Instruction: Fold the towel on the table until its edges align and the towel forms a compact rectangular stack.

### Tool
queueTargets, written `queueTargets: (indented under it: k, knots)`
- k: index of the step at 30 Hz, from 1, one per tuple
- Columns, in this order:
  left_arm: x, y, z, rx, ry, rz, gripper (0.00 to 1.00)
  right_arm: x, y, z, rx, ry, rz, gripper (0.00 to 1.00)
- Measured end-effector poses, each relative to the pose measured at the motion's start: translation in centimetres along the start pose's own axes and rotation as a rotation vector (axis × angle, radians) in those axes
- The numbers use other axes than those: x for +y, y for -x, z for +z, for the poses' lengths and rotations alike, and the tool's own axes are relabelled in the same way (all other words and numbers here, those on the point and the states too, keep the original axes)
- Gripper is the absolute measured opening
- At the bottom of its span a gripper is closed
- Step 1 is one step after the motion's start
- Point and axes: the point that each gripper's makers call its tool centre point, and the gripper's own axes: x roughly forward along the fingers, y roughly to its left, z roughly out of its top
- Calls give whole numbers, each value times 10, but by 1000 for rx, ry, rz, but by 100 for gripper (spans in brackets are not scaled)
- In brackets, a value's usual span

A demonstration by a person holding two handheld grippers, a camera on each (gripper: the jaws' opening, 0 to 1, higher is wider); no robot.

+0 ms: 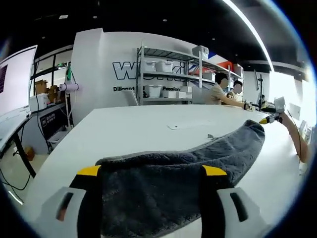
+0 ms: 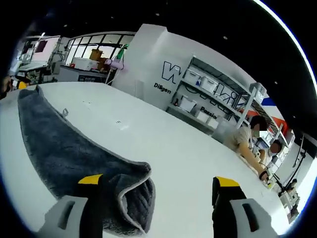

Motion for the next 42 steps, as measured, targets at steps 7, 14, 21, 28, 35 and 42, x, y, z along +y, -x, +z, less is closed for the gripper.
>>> queueTargets:
  k: [7, 14, 21, 28, 35, 42]
  knots:
    - [-22, 7, -6, 20, 11, -45, 100, 40, 17, -8, 10, -28, 141, 99]
    - [-50, 16, -13, 34, -31, -76, 100, 73, 36, -15, -4, -46, 230, 99]
    - [-94, 30, -25, 64, -76, -160, 100, 89, 55, -18, -61, -105, 262, 99]
    - [-130, 57, -39, 74, -82, -224, 100, 99, 72, -25, -90, -122, 279, 99]
    - [-142, 72, -46, 82, -101, -205, 100, 91, 75, -28, -82, -97, 264, 95]
    - [-157, 77, -51, 99, -132, -225, 100, 92, 75, -30, -83, -113, 285, 97]
